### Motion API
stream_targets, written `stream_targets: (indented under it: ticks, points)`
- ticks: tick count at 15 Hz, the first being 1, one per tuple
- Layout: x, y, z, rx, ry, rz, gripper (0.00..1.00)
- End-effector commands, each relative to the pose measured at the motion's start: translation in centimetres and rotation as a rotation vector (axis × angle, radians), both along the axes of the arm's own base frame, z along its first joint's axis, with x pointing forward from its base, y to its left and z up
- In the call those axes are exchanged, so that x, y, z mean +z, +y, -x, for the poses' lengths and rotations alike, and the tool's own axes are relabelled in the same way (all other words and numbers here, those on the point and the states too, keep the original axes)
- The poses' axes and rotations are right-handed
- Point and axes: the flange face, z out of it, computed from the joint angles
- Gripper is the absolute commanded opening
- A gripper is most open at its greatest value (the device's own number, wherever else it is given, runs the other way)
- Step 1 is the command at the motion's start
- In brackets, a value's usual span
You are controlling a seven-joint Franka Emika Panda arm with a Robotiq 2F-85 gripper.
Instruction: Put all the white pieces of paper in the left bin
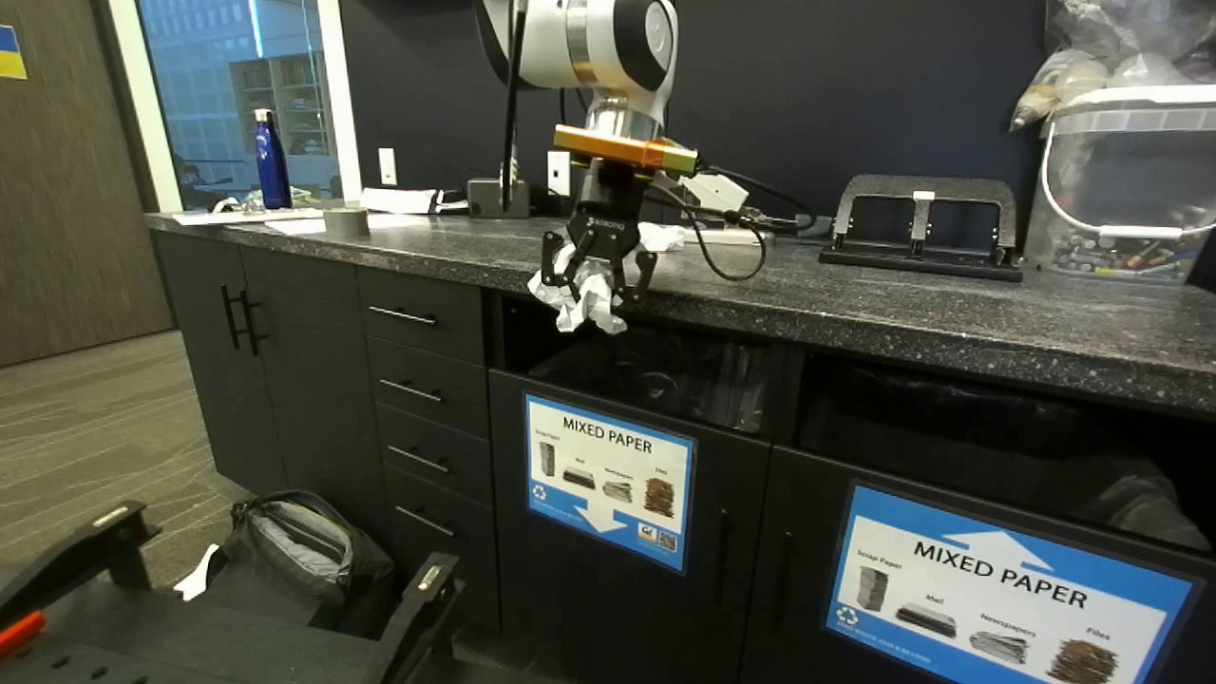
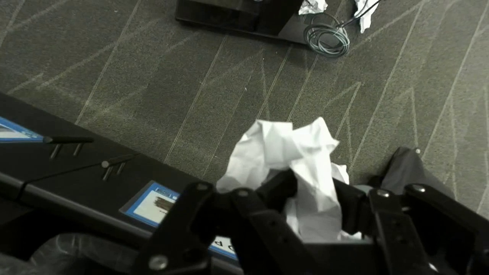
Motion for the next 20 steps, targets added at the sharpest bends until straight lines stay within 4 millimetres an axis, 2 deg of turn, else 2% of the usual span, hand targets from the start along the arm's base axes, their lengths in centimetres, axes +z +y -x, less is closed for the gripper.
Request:
stream_targets:
  ticks: [1,6,9,15,20]
  points:
    - [0.0,0.7,3.1,-0.042,-0.105,-0.067,0.11]
    - [-5.7,1.8,5.9,-0.182,-0.223,-0.076,0.1]
    - [-8.3,2.4,7.1,-0.211,-0.339,-0.029,0.1]
    - [-10.7,4.4,6.6,-0.304,-0.655,0.034,0.1]
    - [-13.2,6.5,6.0,-0.3,-0.86,0.053,0.1]
